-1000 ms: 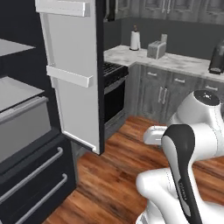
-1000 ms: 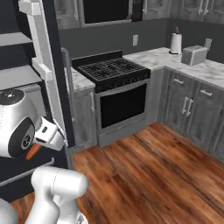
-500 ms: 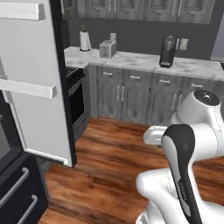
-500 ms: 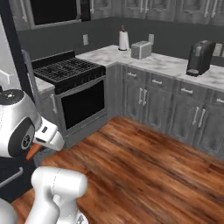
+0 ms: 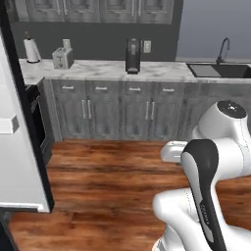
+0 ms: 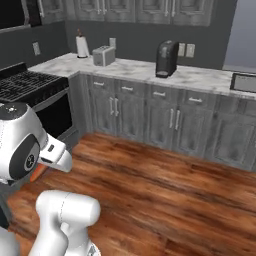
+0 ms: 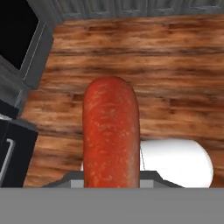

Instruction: Gather the cucumber and carrot from the fridge and place them on a tray on the dining counter. Then gather the fishs from the fridge and place them on the other tray.

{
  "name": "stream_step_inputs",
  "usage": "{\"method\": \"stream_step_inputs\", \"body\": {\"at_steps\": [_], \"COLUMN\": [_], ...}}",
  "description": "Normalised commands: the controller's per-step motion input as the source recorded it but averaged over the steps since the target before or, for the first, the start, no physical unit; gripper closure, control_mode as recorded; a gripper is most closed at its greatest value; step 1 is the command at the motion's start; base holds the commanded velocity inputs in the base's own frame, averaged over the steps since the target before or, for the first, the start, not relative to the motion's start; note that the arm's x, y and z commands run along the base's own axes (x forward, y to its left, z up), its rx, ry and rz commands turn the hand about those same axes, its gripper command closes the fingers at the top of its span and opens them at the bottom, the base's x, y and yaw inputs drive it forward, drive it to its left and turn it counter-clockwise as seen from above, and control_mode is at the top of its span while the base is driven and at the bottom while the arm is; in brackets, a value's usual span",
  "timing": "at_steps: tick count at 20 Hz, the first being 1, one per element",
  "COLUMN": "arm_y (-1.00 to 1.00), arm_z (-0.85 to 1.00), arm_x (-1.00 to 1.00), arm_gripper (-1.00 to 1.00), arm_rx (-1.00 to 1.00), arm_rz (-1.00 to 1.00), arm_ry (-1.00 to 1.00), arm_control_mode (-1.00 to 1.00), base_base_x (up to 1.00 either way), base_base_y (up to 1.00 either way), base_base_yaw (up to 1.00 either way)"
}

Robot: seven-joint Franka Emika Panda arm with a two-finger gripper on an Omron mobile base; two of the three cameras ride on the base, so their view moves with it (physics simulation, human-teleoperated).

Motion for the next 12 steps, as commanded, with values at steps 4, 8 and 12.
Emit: {"method": "stream_step_inputs", "body": {"at_steps": [4, 8, 12], "arm_y": [0.00, 0.00, 0.00], "arm_z": [0.00, 0.00, 0.00], "arm_x": [0.00, 0.00, 0.00], "arm_gripper": [1.00, 1.00, 1.00], "arm_rx": [0.00, 0.00, 0.00], "arm_rz": [0.00, 0.00, 0.00], "arm_ry": [0.00, 0.00, 0.00], "arm_control_mode": [1.00, 1.00, 1.00], "base_base_x": [0.00, 0.11, 0.18], "base_base_y": [-0.18, -0.36, -0.59], "base_base_yaw": [-0.45, -0.37, -0.26]}}
